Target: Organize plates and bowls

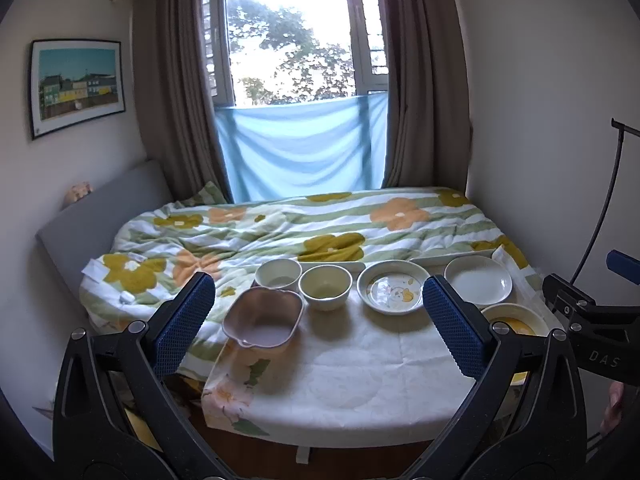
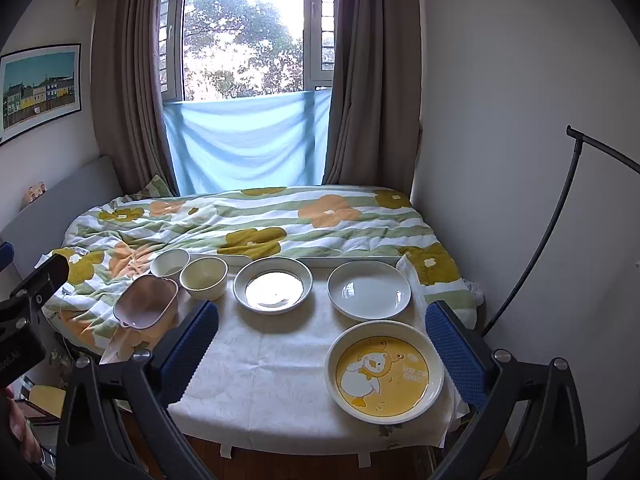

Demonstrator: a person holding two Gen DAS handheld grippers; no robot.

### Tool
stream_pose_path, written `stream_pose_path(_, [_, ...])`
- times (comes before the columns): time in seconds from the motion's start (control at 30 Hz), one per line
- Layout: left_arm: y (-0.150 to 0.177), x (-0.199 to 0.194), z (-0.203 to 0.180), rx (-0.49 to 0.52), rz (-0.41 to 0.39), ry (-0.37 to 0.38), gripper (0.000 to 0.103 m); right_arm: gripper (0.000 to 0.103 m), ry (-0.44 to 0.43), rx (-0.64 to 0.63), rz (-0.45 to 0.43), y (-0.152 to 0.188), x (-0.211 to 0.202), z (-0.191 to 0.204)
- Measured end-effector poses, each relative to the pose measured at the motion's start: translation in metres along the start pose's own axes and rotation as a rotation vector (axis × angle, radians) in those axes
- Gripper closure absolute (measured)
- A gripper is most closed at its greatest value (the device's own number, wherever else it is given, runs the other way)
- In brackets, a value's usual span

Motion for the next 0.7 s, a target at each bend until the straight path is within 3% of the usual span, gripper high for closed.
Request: stream_pose_path(0.7, [0.0016,0.0075,-0.0036,0.008,0.006,0.005,0.000,0.000,0.009,-0.004,0.008,-0.0067,0.0063,0.0031])
Point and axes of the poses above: each gripper's, at about its wrist camera, not at the fingertips, and x roughly the way its jaws point, z to its left, y to its underside, the point moved 4 cm from there along x, roughly the way its jaws point, and after that the axes turned 4 degrees about y, right-handed, at the moved point
